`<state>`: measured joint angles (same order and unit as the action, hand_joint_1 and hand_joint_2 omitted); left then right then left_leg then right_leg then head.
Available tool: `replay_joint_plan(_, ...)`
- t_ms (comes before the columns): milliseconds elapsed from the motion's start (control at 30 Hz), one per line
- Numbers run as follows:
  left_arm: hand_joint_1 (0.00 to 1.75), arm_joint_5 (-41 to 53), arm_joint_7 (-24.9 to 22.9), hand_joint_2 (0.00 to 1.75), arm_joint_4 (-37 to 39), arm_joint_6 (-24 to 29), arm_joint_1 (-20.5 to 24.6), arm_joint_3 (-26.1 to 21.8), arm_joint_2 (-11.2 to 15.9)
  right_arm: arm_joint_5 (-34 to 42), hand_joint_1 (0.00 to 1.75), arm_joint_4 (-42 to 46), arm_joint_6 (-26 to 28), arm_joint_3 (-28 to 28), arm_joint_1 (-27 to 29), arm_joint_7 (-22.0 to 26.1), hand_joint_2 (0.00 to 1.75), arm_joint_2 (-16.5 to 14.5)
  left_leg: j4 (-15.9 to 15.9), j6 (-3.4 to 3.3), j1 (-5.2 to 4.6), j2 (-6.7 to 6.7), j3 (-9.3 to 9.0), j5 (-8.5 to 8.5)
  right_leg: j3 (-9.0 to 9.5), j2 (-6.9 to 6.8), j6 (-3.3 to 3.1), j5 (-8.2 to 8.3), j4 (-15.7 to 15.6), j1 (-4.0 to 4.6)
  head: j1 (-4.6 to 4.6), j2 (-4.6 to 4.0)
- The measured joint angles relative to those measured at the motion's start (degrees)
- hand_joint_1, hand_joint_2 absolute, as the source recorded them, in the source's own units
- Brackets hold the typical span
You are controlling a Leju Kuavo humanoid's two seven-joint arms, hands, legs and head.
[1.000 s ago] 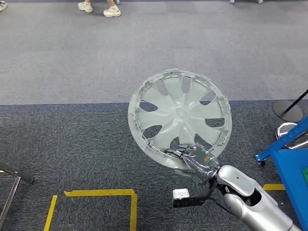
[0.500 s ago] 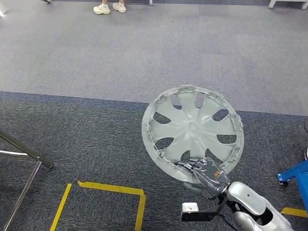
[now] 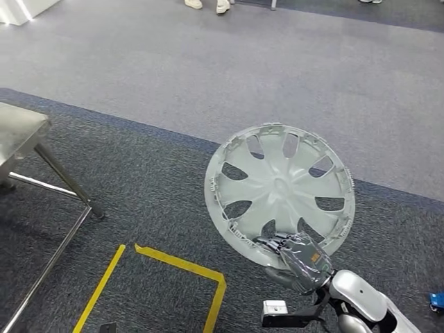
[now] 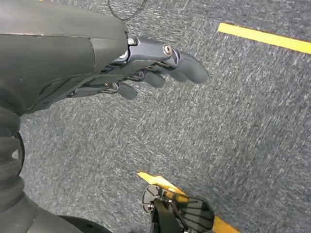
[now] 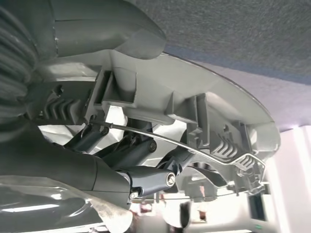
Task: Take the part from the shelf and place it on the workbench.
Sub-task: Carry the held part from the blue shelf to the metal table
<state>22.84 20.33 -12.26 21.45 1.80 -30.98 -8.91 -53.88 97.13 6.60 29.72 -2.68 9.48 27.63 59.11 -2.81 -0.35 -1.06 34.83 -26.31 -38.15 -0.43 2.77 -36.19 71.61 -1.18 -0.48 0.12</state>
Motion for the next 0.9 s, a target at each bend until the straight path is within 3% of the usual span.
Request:
replay_joint_plan(33,0.00,0.00,0.00,1.75,0.00,-0.01,0.01,0.04,-0.01,-0.02,1.75,0.00,-0.01,-0.01,0.10,0.00,1.75,0.00,0.01,-0.05,-0.05,-0.74,-0.05,-0.03,-1.57,0.24,0.01,-0.45,2.52,0.03,0.03,0.00)
replay_joint_plan(67,0.00,-0.01,0.02,1.75,-0.01,0.01,-0.01,0.07,0.00,-0.04,1.75,0.00,-0.02,0.00,0.16,0.02,1.75,0.00,0.03,-0.06,-0.09,-1.53,-0.13,-0.05,-2.20,0.33,-0.03,0.28,3.01,0.04,0.03,-0.01)
replay_joint_plan(133,0.00,-0.08,0.21,1.75,-0.02,0.11,-0.05,0.08,-0.02,-0.04,1.75,-0.03,-0.12,0.01,0.07,0.24,1.75,-0.01,0.12,0.05,-0.06,-3.14,-0.35,-0.12,-0.32,1.01,-0.21,4.54,-2.33,-0.05,0.03,-0.01)
replay_joint_plan(200,0.00,-0.39,0.56,1.75,-0.06,0.34,0.02,-0.10,-0.11,0.14,1.75,-0.39,-0.73,0.19,-1.10,1.08,1.75,-0.11,0.44,0.43,-0.09,-4.50,-0.15,-0.28,2.91,3.61,-0.33,7.64,-9.42,-0.34,0.01,0.00)
replay_joint_plan(267,0.00,-0.89,0.77,1.75,-0.15,0.82,0.20,-0.59,-0.43,0.80,1.75,-1.74,-2.12,0.85,-3.94,2.52,1.75,-0.65,0.62,1.04,-0.01,-5.48,0.40,-0.18,4.25,5.25,-0.39,7.96,-12.14,-0.44,-0.01,0.01)
replay_joint_plan(333,0.00,-1.21,0.79,1.75,-0.23,1.38,0.37,-1.26,-0.94,2.05,1.75,-4.03,-3.71,1.92,-8.06,3.98,1.75,-1.78,0.64,1.66,0.11,-5.89,0.74,-0.02,4.39,4.30,-0.74,8.08,-12.49,-0.44,0.00,0.01)
replay_joint_plan(400,0.00,-1.34,0.72,1.75,-0.26,1.65,0.63,-1.98,-1.51,3.36,1.75,-6.40,-4.79,3.04,-11.95,4.90,1.75,-3.02,2.39,2.27,-0.07,-3.76,1.58,-1.08,4.72,2.89,-1.40,8.16,-12.79,-0.55,-0.29,0.01)
replay_joint_plan(467,0.00,-1.36,0.58,1.75,-0.26,1.66,0.99,-2.57,-1.91,4.17,1.75,-8.21,-5.19,4.05,-14.43,5.12,1.75,-3.98,8.28,2.81,-0.05,-0.88,4.40,-4.01,5.11,1.12,-1.99,7.95,-12.93,-0.39,-0.56,0.01)
replay_joint_plan(533,0.00,-1.05,0.26,1.75,-0.26,1.44,1.08,-3.03,-2.10,4.57,1.75,-9.23,-5.10,4.89,-15.46,4.76,1.75,-4.45,14.85,3.13,0.21,0.04,7.69,-6.27,5.51,-0.80,-2.22,7.58,-12.92,-0.21,-0.57,0.01)
replay_joint_plan(567,0.00,-0.82,0.03,1.75,-0.26,1.29,0.99,-3.24,-2.17,4.73,1.75,-9.48,-4.99,5.22,-15.52,4.48,1.75,-4.51,15.85,3.21,0.31,0.20,8.24,-5.98,5.77,-1.70,-2.22,7.34,-12.91,-0.17,-0.57,0.01)
replay_joint_plan(600,0.00,-0.60,-0.20,1.75,-0.26,1.14,0.83,-3.44,-2.21,4.91,1.75,-9.60,-4.84,5.51,-15.35,4.20,1.75,-4.51,14.72,3.22,0.37,0.42,7.75,-4.63,6.12,-2.58,-2.16,7.07,-12.91,-0.15,-0.58,0.01)
replay_joint_plan(633,0.00,-0.37,-0.36,1.75,-0.26,1.02,0.63,-3.58,-2.22,5.10,1.75,-9.65,-4.66,5.72,-15.02,3.98,1.75,-4.47,11.54,3.11,0.39,0.92,6.25,-2.48,6.55,-3.41,-2.06,6.75,-12.91,-0.14,-0.58,0.01)
replay_joint_plan(700,0.00,0.03,-0.46,1.75,-0.26,0.86,0.36,-3.79,-2.19,5.33,1.75,-9.61,-4.13,5.90,-14.18,3.68,1.75,-4.28,4.48,2.64,-0.06,3.11,2.81,0.50,7.24,-4.85,-1.60,6.13,-12.92,0.05,-0.60,0.01)
replay_joint_plan(767,0.00,0.64,-0.44,1.75,-0.26,0.66,0.23,-3.94,-2.21,5.09,1.75,-9.30,-3.51,5.76,-13.08,3.16,1.75,-3.97,1.39,1.98,-0.58,4.39,1.48,0.68,7.53,-6.14,-0.97,5.72,-13.04,0.36,-0.50,0.01)
replay_joint_plan(833,0.00,1.49,-0.36,1.75,-0.27,0.36,-0.14,-4.08,-2.22,4.40,1.75,-8.58,-2.99,5.20,-11.51,2.39,1.75,-3.74,0.81,1.33,-0.58,3.40,1.39,0.47,7.84,-7.18,-0.30,5.40,-13.36,0.45,-0.40,0.01)
replay_joint_plan(900,0.00,2.41,-0.27,1.75,-0.30,0.15,-0.54,-4.28,-2.21,3.56,1.75,-7.52,-2.26,4.17,-9.24,1.74,1.75,-3.41,0.33,0.73,-0.24,2.17,1.01,0.48,7.48,-5.15,0.23,4.18,-12.16,0.25,-0.24,0.01)
